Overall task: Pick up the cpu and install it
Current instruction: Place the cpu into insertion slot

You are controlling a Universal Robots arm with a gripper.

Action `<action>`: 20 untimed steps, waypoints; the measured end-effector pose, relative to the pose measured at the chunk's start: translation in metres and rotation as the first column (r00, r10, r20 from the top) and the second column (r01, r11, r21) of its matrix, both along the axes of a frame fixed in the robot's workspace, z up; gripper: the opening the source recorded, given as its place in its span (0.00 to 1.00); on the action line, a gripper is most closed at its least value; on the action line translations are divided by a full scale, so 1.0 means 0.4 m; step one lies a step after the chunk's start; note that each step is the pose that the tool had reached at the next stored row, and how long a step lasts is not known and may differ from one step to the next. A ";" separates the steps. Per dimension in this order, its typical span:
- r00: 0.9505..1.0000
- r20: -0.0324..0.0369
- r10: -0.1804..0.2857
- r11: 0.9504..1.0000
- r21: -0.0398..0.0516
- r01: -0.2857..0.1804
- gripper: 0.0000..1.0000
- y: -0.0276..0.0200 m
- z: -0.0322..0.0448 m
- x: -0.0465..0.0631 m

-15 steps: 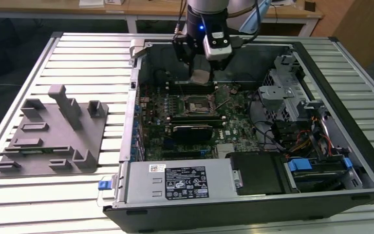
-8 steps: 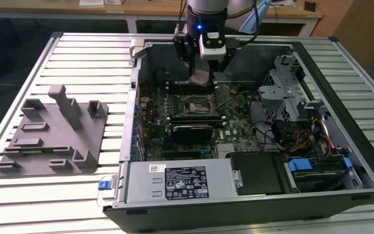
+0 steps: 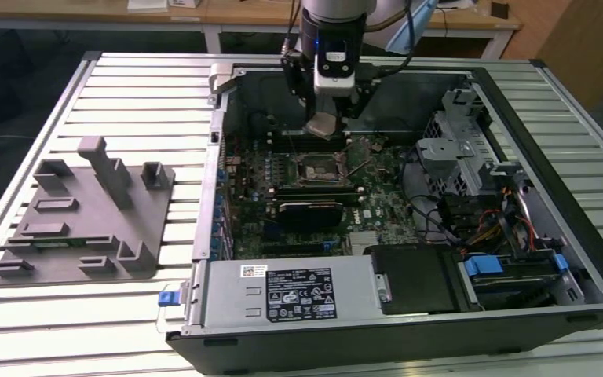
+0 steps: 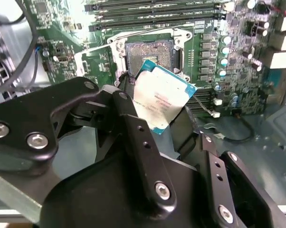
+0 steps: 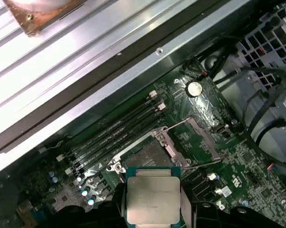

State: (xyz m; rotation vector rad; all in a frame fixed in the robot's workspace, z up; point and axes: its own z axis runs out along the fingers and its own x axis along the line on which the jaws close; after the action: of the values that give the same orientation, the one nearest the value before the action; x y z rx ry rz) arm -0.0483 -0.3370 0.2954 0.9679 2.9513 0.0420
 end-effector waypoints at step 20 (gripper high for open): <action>0.973 0.000 -0.229 0.973 0.000 0.229 0.54 0.000 0.000 0.000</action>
State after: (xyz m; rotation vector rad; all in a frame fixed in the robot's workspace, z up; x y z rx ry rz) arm -0.0483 -0.3370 0.2953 1.3010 2.8173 0.0350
